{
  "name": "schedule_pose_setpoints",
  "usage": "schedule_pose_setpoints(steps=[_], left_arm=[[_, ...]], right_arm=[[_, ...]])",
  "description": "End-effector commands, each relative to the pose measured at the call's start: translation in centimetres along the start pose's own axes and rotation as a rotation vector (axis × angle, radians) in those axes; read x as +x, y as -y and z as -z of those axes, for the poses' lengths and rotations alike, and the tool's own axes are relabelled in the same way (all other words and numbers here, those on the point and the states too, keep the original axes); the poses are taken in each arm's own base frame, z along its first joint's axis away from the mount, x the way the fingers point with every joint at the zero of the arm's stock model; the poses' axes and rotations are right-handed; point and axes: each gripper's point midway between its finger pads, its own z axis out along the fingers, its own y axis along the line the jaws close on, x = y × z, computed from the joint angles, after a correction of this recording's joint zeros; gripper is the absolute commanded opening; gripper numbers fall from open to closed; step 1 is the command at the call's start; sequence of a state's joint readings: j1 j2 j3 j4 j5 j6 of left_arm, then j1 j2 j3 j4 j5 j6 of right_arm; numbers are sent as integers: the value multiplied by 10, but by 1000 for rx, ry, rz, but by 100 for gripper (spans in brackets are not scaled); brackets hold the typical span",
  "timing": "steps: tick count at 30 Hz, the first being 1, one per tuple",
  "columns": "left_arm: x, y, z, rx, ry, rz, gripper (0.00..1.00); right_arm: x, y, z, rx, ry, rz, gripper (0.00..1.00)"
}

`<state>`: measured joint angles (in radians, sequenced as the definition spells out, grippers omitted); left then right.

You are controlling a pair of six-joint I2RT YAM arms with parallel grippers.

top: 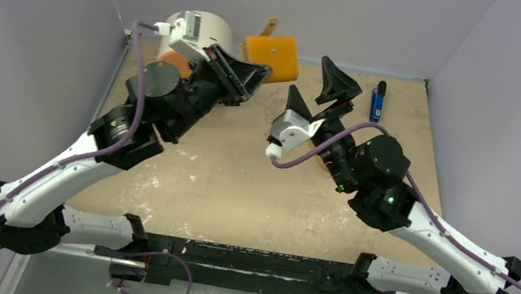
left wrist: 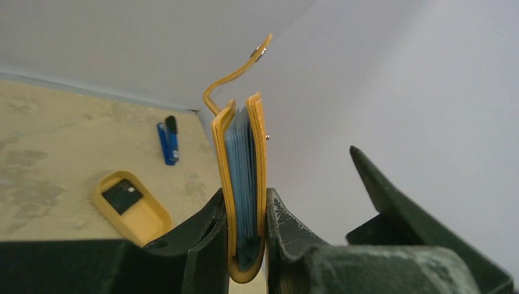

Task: Put the credit cards into the card holder
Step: Close the card holder.

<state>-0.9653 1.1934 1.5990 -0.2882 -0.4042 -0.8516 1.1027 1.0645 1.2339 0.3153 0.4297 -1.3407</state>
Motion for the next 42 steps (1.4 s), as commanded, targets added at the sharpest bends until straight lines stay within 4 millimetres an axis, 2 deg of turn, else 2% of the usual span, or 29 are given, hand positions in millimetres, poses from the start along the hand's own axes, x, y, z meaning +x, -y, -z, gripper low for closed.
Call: schedule_pose_setpoints(steps=[1, 3, 6, 10, 14, 19, 23, 26, 29, 32, 42], left_arm=[[-51, -24, 45, -84, 133, -194, 0], [-47, -41, 61, -109, 90, -317, 0], [-27, -56, 85, -73, -51, -492, 0], [10, -64, 116, 55, -266, -635, 0], [37, -53, 153, 286, -393, -694, 0], [53, -36, 190, 559, -398, -755, 0], [60, -25, 197, 671, -380, -743, 0], [71, -5, 200, 790, -416, -702, 0], [68, 15, 201, 874, -397, -674, 0], [60, 30, 204, 926, -354, -654, 0], [58, 33, 197, 915, -357, -672, 0]], right_arm=[[-11, -17, 24, -190, -12, -478, 89], [-14, -37, 33, -276, -34, -613, 90], [-24, -58, 47, -411, -34, -781, 91], [-40, -64, 72, -575, 45, -1026, 91], [-60, -65, 97, -735, 126, -1202, 91], [-99, -53, 127, -912, 266, -1363, 90], [-122, -54, 139, -1078, 339, -1443, 89], [-128, -58, 142, -1142, 354, -1477, 88], [-134, -53, 139, -1153, 394, -1502, 87], [-131, -59, 129, -1148, 360, -1493, 85], [-134, -59, 123, -1157, 358, -1512, 84]])
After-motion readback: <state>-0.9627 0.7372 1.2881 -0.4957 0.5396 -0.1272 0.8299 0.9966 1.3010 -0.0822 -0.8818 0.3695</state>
